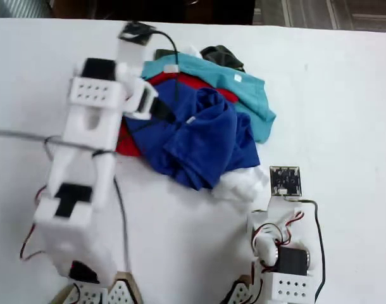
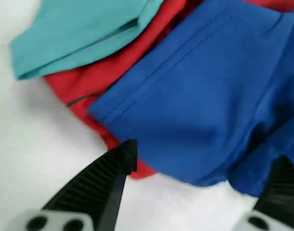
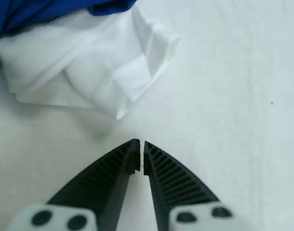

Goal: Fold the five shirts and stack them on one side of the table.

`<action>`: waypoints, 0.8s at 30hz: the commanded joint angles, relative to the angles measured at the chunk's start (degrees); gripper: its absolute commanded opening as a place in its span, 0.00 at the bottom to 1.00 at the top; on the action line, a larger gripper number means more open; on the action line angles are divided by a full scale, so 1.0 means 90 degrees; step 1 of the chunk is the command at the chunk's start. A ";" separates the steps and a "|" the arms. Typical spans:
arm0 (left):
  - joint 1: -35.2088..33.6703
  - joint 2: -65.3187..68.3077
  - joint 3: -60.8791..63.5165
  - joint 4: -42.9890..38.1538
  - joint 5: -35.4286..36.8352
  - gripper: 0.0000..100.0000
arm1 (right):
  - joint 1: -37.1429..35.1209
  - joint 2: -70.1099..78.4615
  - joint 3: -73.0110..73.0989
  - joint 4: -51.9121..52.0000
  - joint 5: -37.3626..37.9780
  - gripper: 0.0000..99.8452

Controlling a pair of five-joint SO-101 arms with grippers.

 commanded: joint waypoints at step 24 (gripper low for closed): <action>-0.2002 0.5050 -0.5133 0.1817 -0.1739 0.02 | -0.0005 -0.0063 0.0059 -0.0103 -0.0059 0.02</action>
